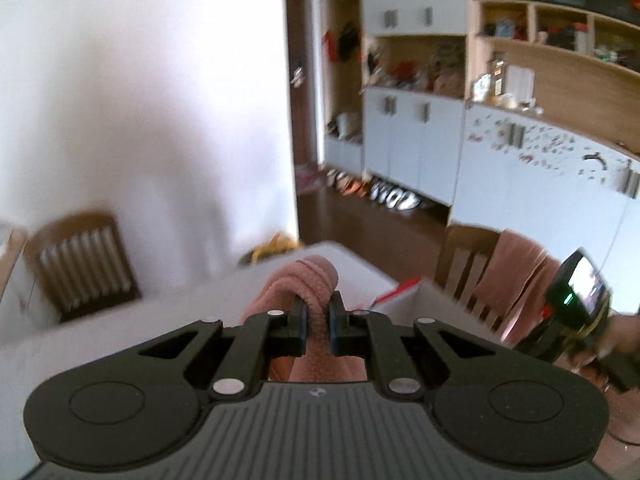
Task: Organize objects
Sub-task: 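Lift the pink jacket with the left gripper and carry it over the box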
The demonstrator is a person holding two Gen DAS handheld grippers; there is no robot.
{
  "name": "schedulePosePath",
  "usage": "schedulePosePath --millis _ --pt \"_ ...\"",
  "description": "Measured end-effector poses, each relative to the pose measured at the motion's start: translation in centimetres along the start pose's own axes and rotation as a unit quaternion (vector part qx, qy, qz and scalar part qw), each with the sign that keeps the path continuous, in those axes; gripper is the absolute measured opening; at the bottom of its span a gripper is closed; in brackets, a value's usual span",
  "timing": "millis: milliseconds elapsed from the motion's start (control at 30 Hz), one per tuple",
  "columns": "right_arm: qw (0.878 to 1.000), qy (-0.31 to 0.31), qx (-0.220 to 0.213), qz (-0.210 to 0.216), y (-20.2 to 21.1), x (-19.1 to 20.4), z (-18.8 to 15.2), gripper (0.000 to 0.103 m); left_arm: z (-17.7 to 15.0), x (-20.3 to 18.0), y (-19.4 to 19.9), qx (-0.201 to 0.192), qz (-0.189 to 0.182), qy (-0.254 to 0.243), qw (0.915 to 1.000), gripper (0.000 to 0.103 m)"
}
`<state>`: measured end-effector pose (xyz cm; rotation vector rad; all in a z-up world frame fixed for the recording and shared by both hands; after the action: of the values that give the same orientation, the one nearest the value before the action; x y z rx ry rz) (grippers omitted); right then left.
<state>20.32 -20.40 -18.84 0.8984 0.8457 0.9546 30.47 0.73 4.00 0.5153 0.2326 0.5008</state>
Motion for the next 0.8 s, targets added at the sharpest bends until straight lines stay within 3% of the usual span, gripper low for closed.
schedulePosePath --millis 167,367,600,800 --pt "1.000 -0.001 0.000 0.000 0.0 0.0 0.0 0.001 3.8 -3.1 -1.2 -0.021 -0.035 -0.031 0.9987 0.009" --pt "1.000 -0.001 0.000 0.001 0.0 0.0 0.0 0.001 5.2 -7.1 -4.1 -0.017 -0.082 -0.051 0.9952 0.009" --pt "1.000 0.000 -0.001 0.001 0.0 0.1 0.1 0.001 4.2 -9.5 -8.0 -0.003 -0.108 -0.057 0.9925 0.009" --pt "1.000 0.001 -0.002 0.001 0.0 0.2 0.1 0.001 0.8 -10.7 -11.9 0.039 -0.117 -0.064 0.9903 0.009"
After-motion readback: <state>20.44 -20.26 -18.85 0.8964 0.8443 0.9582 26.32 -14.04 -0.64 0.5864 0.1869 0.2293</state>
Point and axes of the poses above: each gripper's, at about its wrist camera, not at the fingertips, and y roughly against the way its jaws point, x to its left, z to its top, the point moved 10 cm from there along -y, roughly the way its jaws point, and after that the axes turned 12 degrees about -z, right-handed, at the moved point
